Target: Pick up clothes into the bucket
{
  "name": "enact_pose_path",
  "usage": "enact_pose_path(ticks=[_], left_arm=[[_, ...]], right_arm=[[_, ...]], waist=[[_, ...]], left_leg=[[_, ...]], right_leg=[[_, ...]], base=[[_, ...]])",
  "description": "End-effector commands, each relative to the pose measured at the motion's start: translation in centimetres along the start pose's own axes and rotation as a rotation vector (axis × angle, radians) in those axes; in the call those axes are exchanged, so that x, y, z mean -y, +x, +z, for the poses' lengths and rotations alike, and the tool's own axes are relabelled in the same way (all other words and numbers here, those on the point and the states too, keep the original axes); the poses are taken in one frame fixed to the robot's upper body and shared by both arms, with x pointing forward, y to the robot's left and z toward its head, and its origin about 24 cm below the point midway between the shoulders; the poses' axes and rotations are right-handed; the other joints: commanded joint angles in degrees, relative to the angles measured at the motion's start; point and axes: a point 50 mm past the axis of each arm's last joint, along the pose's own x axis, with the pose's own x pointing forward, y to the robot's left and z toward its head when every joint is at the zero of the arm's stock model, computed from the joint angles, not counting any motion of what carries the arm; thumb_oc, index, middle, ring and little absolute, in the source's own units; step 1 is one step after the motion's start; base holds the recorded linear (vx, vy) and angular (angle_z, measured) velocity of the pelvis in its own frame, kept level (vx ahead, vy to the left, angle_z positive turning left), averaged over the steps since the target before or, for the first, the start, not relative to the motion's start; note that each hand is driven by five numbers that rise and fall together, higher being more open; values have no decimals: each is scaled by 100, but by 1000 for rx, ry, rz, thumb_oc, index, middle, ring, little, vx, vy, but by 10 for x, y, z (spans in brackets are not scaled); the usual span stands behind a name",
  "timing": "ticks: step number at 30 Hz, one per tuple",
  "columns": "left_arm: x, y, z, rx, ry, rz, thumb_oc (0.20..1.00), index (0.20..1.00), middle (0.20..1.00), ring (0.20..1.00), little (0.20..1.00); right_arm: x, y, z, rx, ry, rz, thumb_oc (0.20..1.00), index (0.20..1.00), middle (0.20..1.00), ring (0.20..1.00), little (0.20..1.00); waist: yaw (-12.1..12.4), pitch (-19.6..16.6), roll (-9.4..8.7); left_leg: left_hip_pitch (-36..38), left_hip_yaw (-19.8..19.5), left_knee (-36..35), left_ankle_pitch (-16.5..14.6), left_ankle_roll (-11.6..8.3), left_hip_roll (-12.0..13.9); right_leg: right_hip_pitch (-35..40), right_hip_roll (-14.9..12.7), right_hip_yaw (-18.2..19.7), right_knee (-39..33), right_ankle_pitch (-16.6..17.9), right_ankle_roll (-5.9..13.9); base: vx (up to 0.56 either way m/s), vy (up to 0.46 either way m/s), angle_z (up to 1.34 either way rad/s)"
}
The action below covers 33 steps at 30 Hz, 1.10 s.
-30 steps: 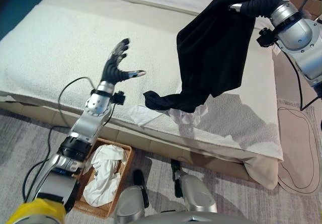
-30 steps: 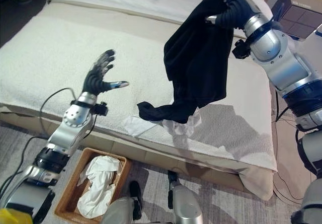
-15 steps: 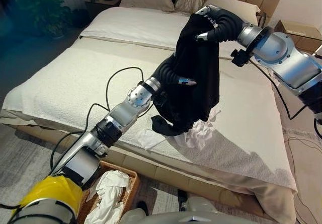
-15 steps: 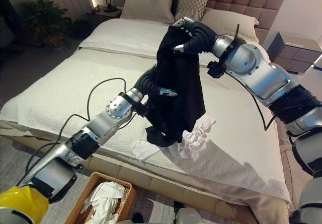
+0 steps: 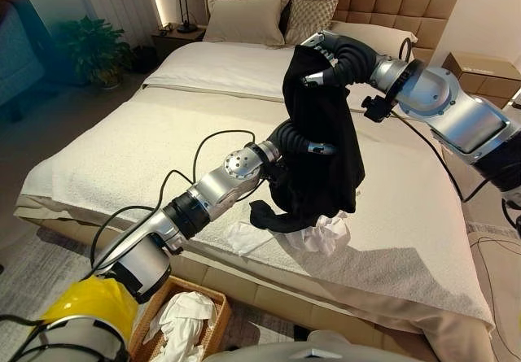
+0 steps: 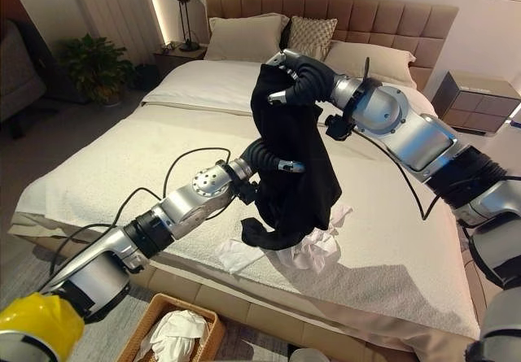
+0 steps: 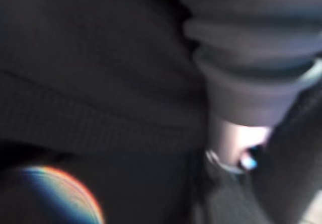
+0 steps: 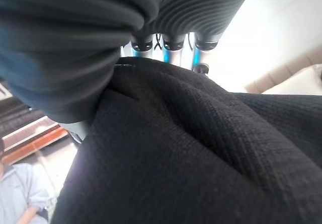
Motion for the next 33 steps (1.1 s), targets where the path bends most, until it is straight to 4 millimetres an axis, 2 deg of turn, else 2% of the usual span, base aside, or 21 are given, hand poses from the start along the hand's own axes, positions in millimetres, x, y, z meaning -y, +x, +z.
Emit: enact_pose_path(ticks=[1, 3, 8, 12, 13, 14, 15, 16, 19, 21, 24, 26, 27, 30, 31, 32, 33], left_arm=[[10, 8, 9, 39, -27, -71, 200, 200, 200, 200, 200], [9, 6, 7, 35, -39, -64, 200, 200, 200, 200, 200], [-4, -12, -1, 43, -143, 3, 200, 200, 200, 200, 200], [-14, -28, 3, 78, -192, 30, 200, 200, 200, 200, 200], [-17, -31, 6, 88, -191, 38, 200, 200, 200, 200, 200], [-21, -35, 10, 107, -190, 49, 200, 200, 200, 200, 200], [-24, -40, 15, 120, -181, 52, 200, 200, 200, 200, 200], [-24, -40, 15, 120, -181, 52, 200, 200, 200, 200, 200], [-39, -57, 35, 180, -131, 83, 200, 200, 200, 200, 200], [-45, -67, 43, 206, -99, 100, 200, 200, 200, 200, 200], [-57, -84, 56, 251, -54, 150, 200, 200, 200, 200, 200], [-64, -96, 65, 288, -19, 193, 200, 200, 200, 200, 200], [-64, -96, 65, 288, -19, 193, 200, 200, 200, 200, 200], [-75, -124, 87, 401, 60, 287, 200, 200, 200, 200, 200], [-76, -130, 91, 422, 77, 307, 200, 200, 200, 200, 200], [-76, -131, 91, 420, 77, 308, 200, 200, 200, 200, 200], [-76, -139, 99, 462, 106, 328, 200, 200, 200, 200, 200]], right_arm=[[28, 3, 38, 192, 51, -146, 200, 200, 200, 200, 200], [29, 1, 35, 186, 52, -161, 200, 200, 200, 200, 200], [36, -13, 14, 129, 90, -268, 200, 200, 200, 200, 200], [39, -25, -6, 55, 93, -339, 200, 200, 200, 200, 200], [41, -28, -11, 34, 85, -360, 485, 485, 485, 485, 485], [43, -33, -18, -1, 64, -396, 664, 664, 664, 664, 664], [44, -36, -24, -29, 45, -414, 1000, 1000, 1000, 1000, 1000], [44, -36, -24, -29, 45, -414, 1000, 1000, 1000, 1000, 1000], [49, -50, -49, -160, -35, -503, 1000, 1000, 1000, 1000, 1000], [53, -59, -58, -215, -80, -553, 1000, 1000, 1000, 1000, 1000], [45, -73, -81, -290, -13, -650, 1000, 1000, 1000, 1000, 1000], [29, -84, -97, -334, 83, -702, 1000, 1000, 1000, 1000, 1000], [29, -84, -97, -334, 84, -702, 1000, 1000, 1000, 1000, 1000], [-23, -109, -132, -454, 313, -755, 1000, 1000, 1000, 1000, 1000], [-36, -114, -137, -476, 358, -751, 1000, 1000, 1000, 1000, 1000], [-37, -114, -137, -477, 360, -749, 1000, 1000, 1000, 1000, 1000], [-57, -122, -145, -523, 423, -747, 1000, 1000, 1000, 1000, 1000]], waist=[[135, -228, -244], [140, -229, -249], [169, -223, -267], [210, -222, -274], [223, -224, -273], [238, -217, -263], [252, -216, -263], [252, -216, -264], [325, -199, -247], [354, -176, -234], [406, -139, -201], [444, -106, -191], [444, -107, -192], [521, 1, -150], [533, 23, -148], [523, 9, -152], [560, 55, -141]], left_leg=[[-236, -236, 240, -195, -248, 122], [-232, -246, 239, -198, -243, 118], [-211, -257, 279, -238, -220, 102], [-210, -272, 299, -261, -208, 95], [-210, -282, 299, -261, -205, 96], [-218, -291, 301, -262, -204, 96], [-221, -299, 303, -263, -200, 94], [-221, -299, 303, -263, -200, 94], [-240, -332, 310, -258, -190, 83], [-251, -352, 311, -258, -183, 72], [-273, -389, 317, -257, -166, 50], [-298, -401, 330, -262, -153, 34], [-298, -401, 330, -262, -153, 34], [-369, -458, 342, -252, -135, 3], [-390, -465, 348, -251, -135, -2], [-396, -469, 351, -252, -134, -3], [-425, -490, 357, -244, -132, -9]], right_leg=[[137, -328, -100, 449, -552, 506], [144, -329, -94, 442, -552, 506], [186, -337, -87, 443, -573, 494], [209, -342, -82, 426, -578, 489], [212, -341, -84, 419, -582, 486], [211, -342, -93, 418, -583, 483], [213, -341, -96, 416, -585, 482], [213, -341, -96, 416, -585, 483], [224, -352, -110, 397, -578, 483], [223, -351, -110, 382, -575, 481], [212, -362, -127, 388, -574, 479], [200, -369, -154, 406, -586, 471], [199, -369, -154, 406, -586, 471], [166, -393, -199, 413, -583, 461], [151, -397, -217, 412, -582, 461], [148, -398, -221, 412, -583, 462], [125, -403, -228, 421, -579, 458]], base=[[0, 0, 0], [5, 5, 2], [9, 9, 4], [0, 0, 0], [0, 0, 0], [0, 0, 0], [0, 0, 0], [0, 0, 0], [-1, 2, 1], [-9, 7, 8], [-2, 3, 2], [-6, 3, 2], [-13, 12, 4], [-21, 15, 6], [-26, 8, 10], [-22, 6, 11], [-17, 2, 11]])
